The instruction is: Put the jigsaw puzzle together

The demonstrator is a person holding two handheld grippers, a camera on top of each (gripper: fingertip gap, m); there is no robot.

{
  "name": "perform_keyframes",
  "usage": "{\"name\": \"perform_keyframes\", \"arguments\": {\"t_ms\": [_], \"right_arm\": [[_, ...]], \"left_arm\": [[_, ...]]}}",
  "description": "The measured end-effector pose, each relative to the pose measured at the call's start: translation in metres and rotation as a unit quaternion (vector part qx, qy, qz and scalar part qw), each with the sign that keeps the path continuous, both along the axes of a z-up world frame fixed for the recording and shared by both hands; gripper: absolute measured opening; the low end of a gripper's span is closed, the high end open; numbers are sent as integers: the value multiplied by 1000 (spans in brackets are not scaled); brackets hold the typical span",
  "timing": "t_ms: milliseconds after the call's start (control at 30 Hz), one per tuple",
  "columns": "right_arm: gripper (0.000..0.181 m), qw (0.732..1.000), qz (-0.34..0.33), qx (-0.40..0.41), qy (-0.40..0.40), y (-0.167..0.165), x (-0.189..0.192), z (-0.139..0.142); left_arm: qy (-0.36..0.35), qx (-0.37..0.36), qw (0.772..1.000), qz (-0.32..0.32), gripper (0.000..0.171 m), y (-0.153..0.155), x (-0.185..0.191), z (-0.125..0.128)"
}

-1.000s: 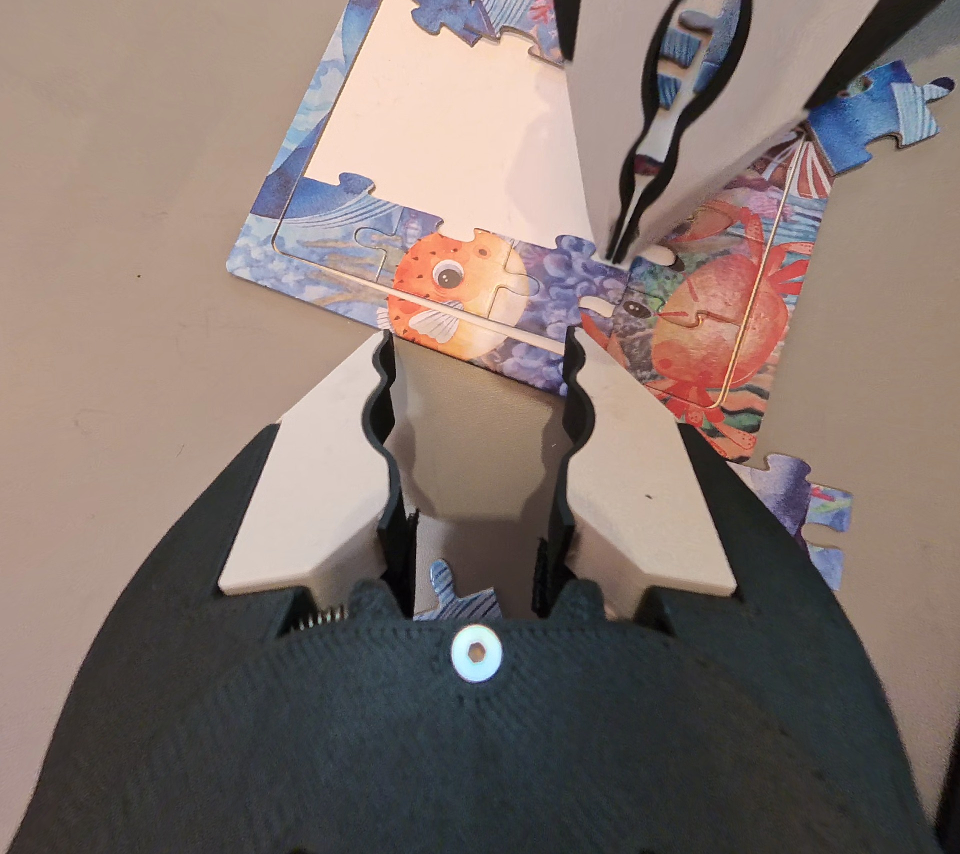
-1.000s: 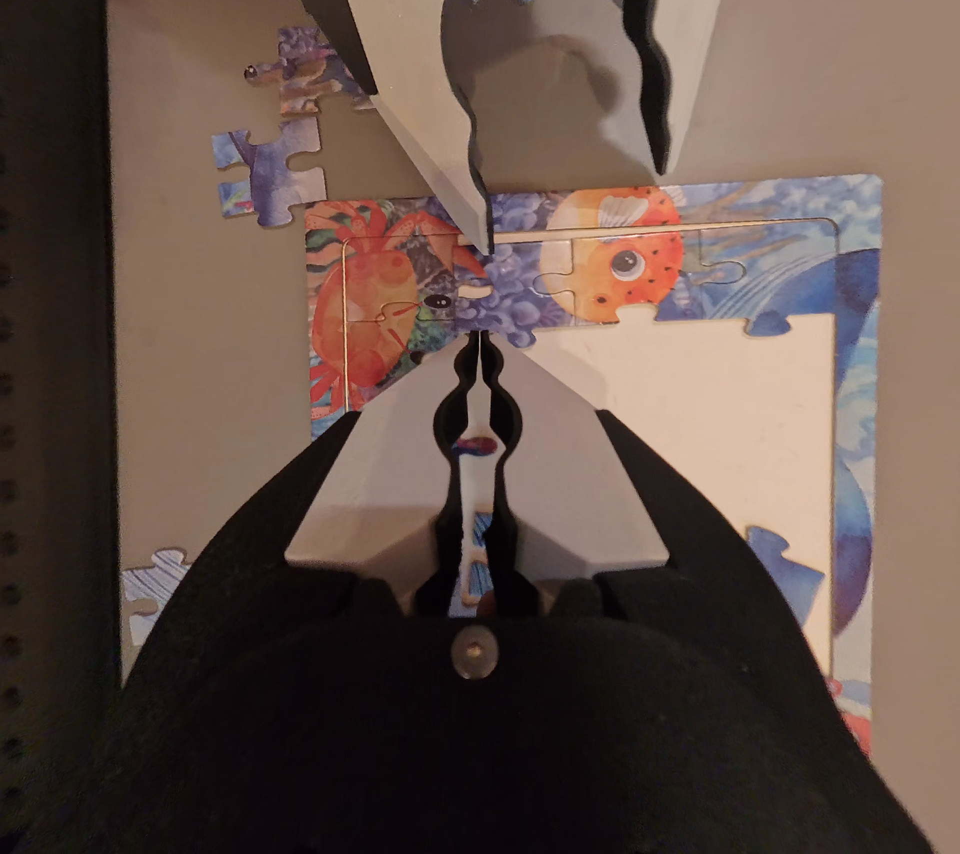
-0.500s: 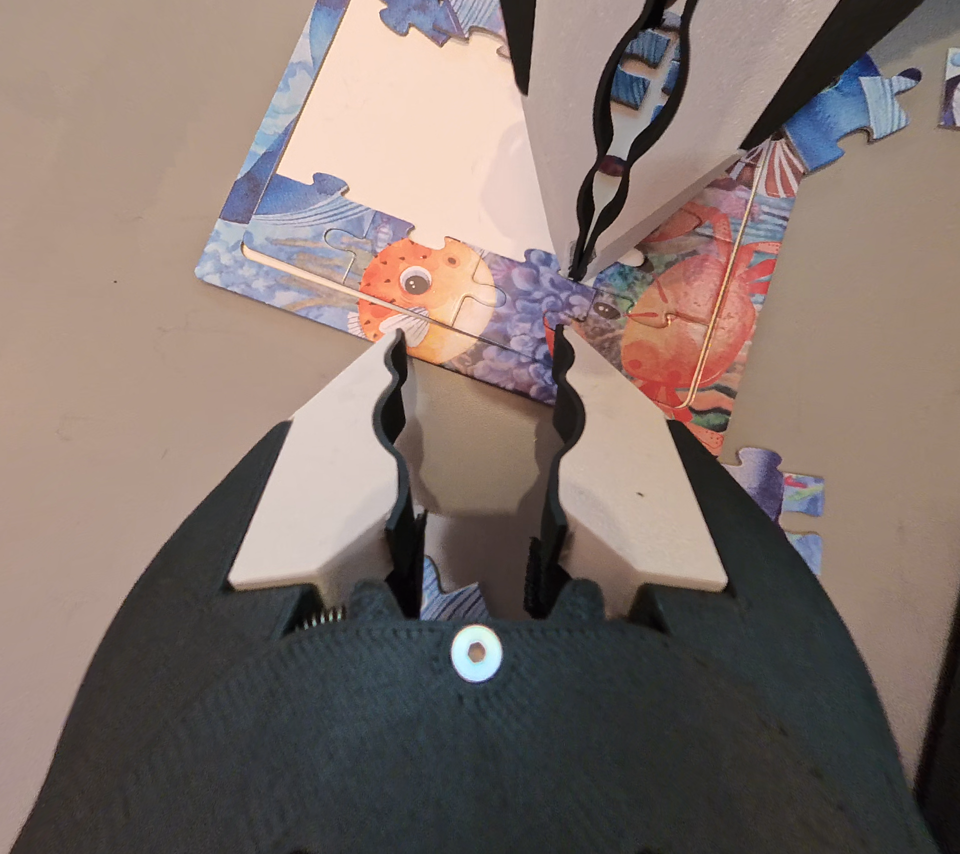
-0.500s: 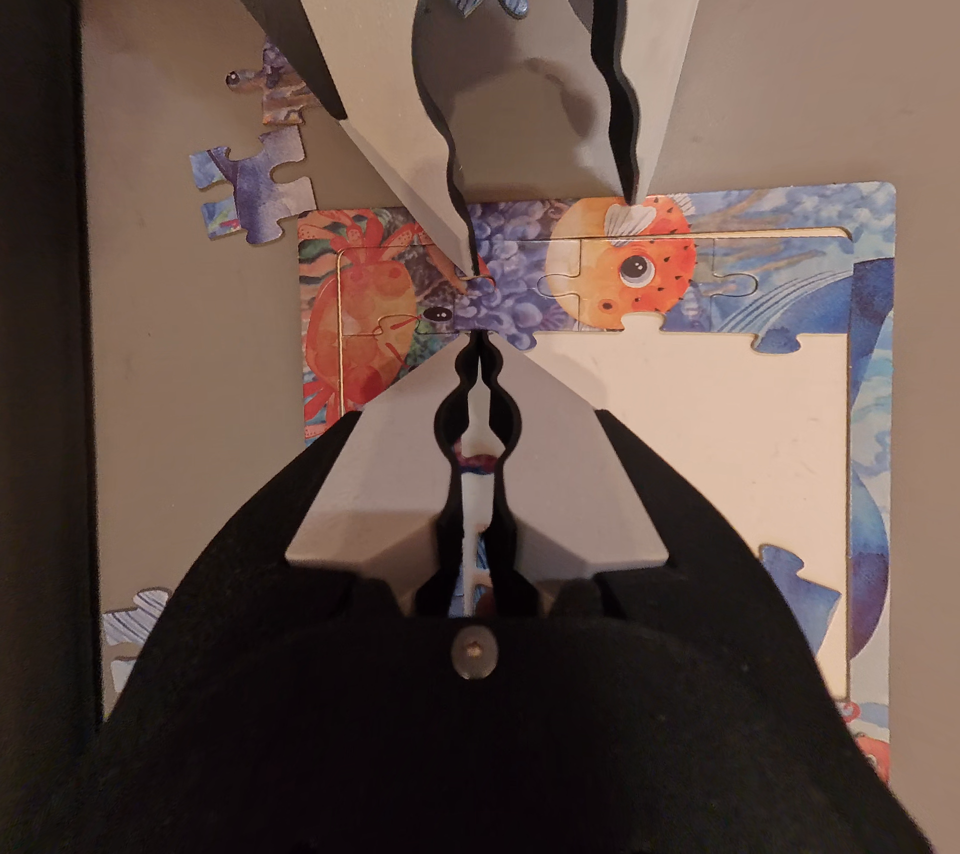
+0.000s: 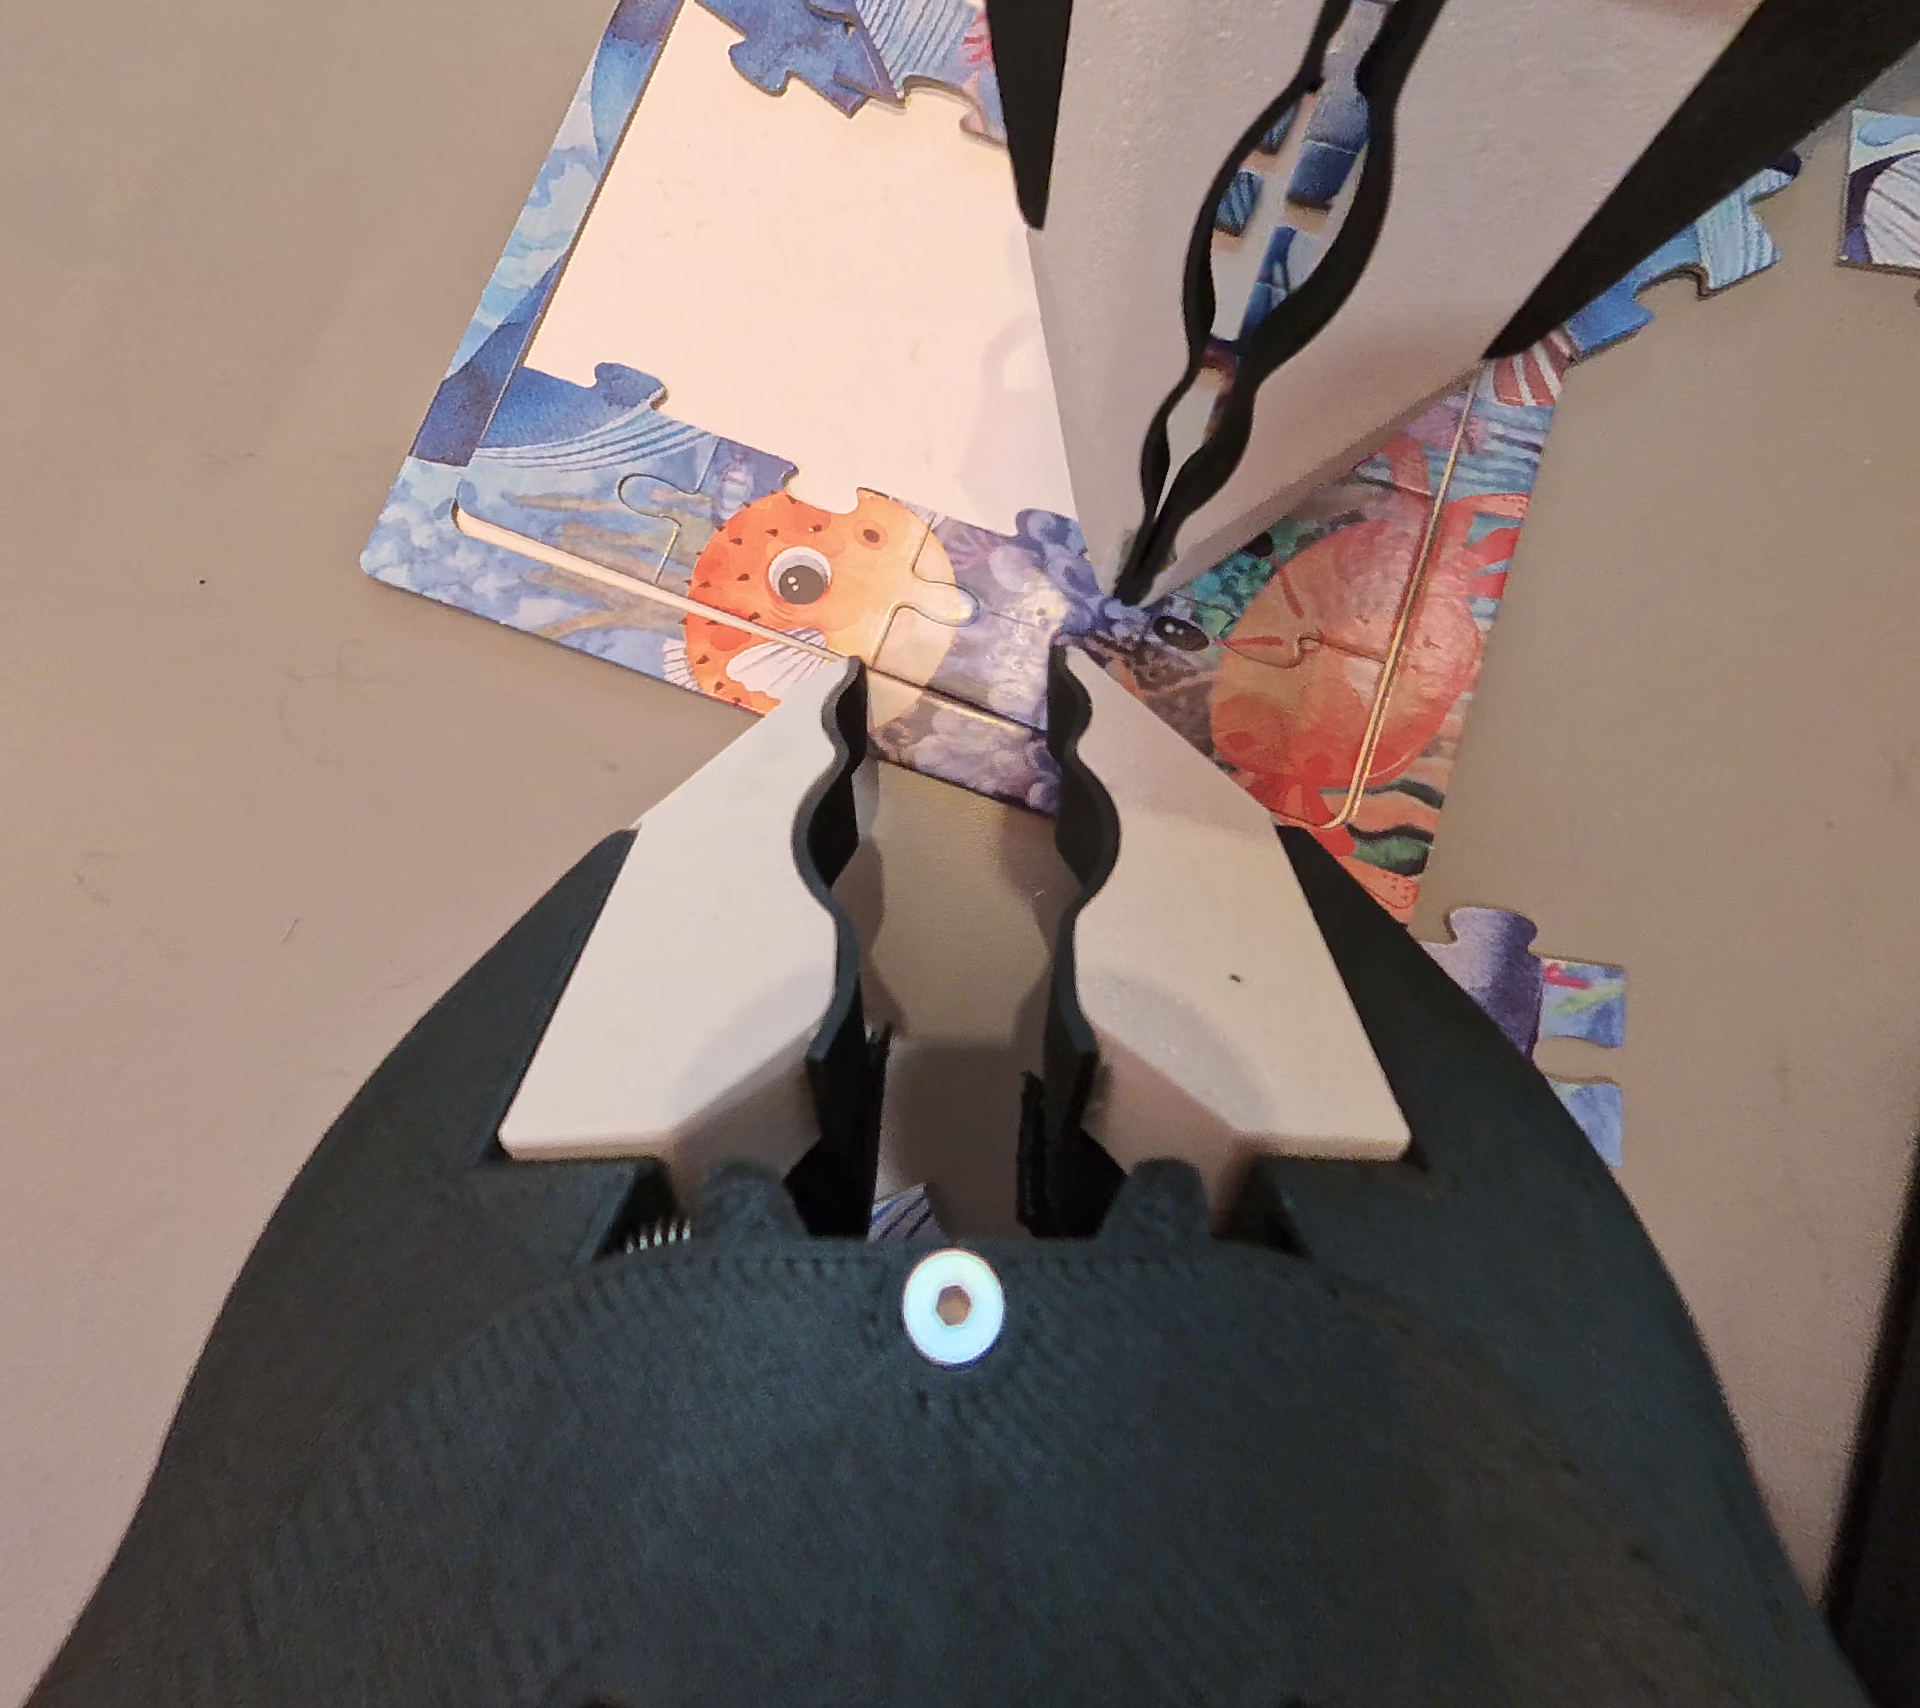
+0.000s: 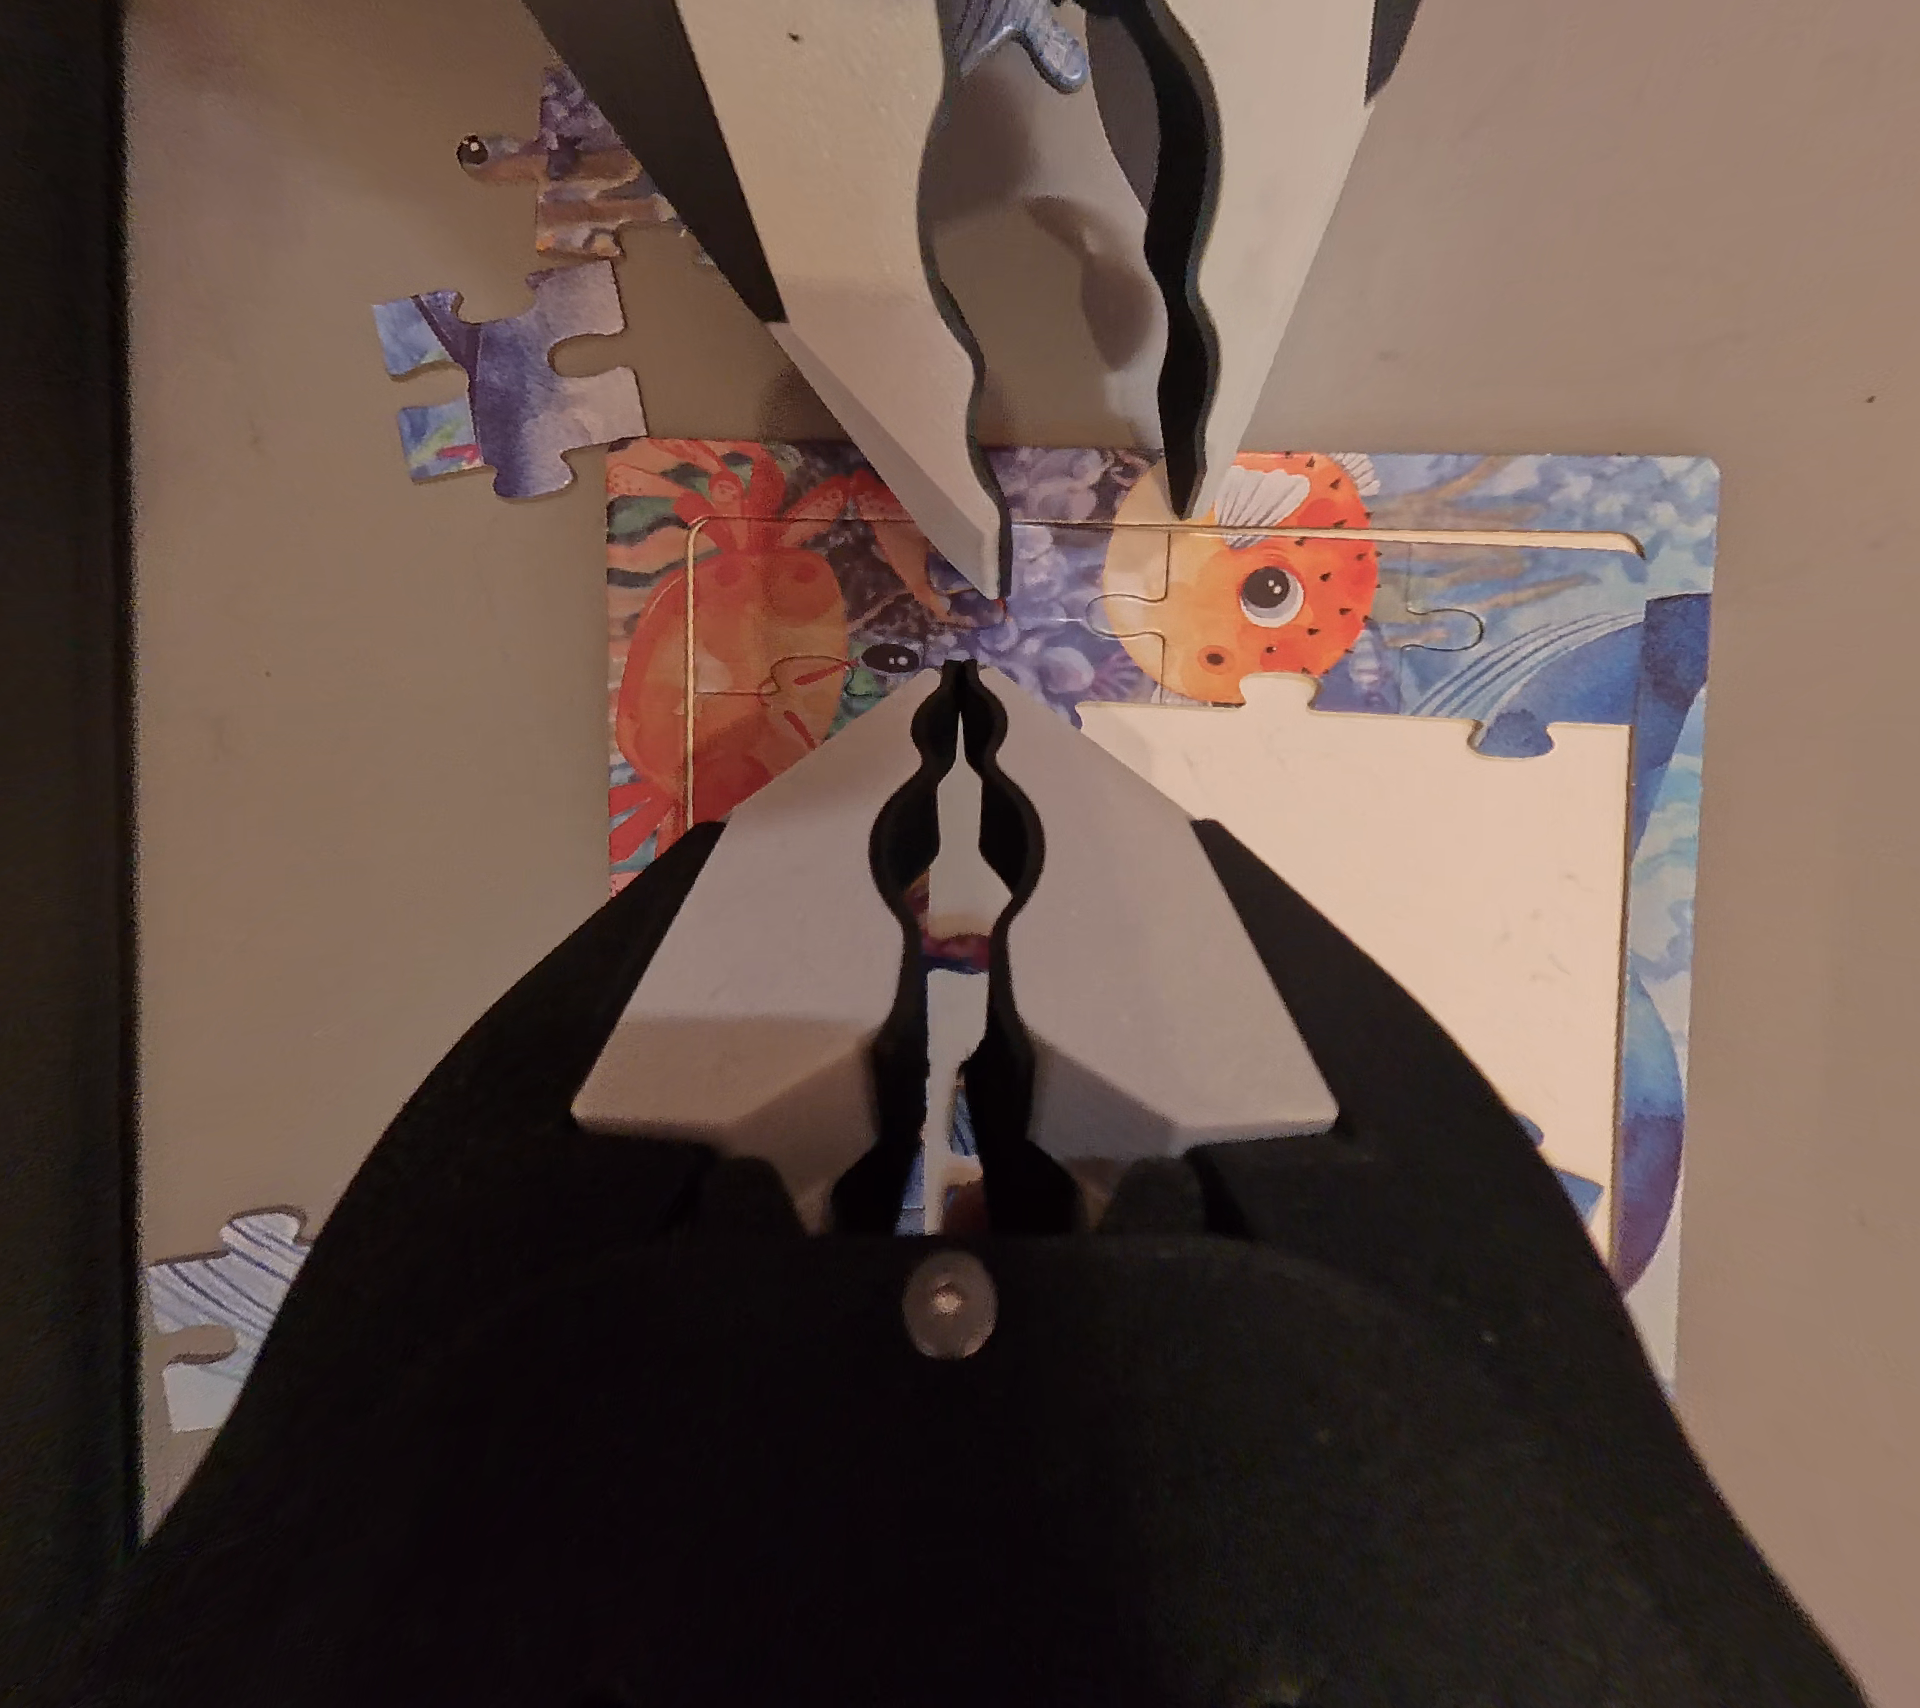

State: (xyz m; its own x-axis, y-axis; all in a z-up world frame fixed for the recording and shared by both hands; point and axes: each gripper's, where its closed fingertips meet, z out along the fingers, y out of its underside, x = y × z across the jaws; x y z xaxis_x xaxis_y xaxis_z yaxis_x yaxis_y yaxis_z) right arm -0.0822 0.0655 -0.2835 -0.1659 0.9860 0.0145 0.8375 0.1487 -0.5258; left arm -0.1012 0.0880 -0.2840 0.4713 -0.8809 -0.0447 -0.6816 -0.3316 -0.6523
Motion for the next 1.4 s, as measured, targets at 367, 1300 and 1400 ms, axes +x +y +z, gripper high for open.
{"name": "perform_keyframes", "arguments": {"t_ms": [367,1300,1400], "right_arm": [[6,1000,-1,16,6,0,-2,1],[0,998,17,47,23,0,-2,-1],[0,999,17,39,31,-2,-5,-1]], "left_arm": [[-5,11,1000,2,28,-3,1,0],[7,32,997,-68,11,-26,3,-1],[11,46,997,-68,14,-24,2,0]]}}
